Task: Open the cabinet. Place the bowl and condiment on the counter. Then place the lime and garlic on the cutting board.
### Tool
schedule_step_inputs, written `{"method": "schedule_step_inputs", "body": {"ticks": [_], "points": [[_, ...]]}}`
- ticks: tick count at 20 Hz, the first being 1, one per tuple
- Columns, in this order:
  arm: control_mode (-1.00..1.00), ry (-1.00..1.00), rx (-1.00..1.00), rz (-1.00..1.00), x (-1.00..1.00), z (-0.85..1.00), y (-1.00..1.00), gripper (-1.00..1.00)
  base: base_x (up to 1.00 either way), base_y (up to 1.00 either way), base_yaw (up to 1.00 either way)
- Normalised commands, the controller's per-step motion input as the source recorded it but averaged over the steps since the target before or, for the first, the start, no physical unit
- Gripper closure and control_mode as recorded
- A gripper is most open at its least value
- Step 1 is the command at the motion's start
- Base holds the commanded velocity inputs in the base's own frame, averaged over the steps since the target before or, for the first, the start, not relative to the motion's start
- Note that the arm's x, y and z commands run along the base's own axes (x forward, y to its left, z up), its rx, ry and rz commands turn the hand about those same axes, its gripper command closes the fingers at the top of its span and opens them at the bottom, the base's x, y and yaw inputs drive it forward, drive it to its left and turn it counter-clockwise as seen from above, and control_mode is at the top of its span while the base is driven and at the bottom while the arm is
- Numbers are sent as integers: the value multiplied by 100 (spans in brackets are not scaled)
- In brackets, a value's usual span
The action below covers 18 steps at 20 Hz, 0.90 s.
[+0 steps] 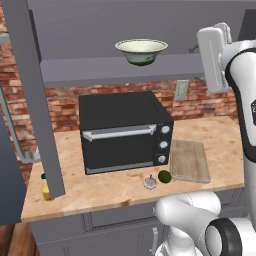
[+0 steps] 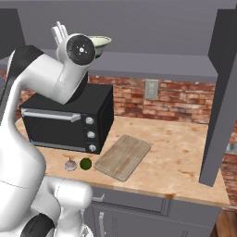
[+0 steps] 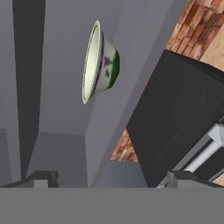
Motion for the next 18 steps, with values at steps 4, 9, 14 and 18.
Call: {"method": "schedule_step_inputs", "body": {"ticks": [4, 9, 14, 18], "points": [[-100, 0, 0, 0, 26, -16, 0, -100, 0, 0, 0], [-100, 0, 0, 0, 29, -3, 0, -100, 0, 0, 0], [-100, 0, 0, 0, 32, -1, 0, -100, 0, 0, 0], [-100, 0, 0, 0, 32, -3, 0, -100, 0, 0, 0]]}}
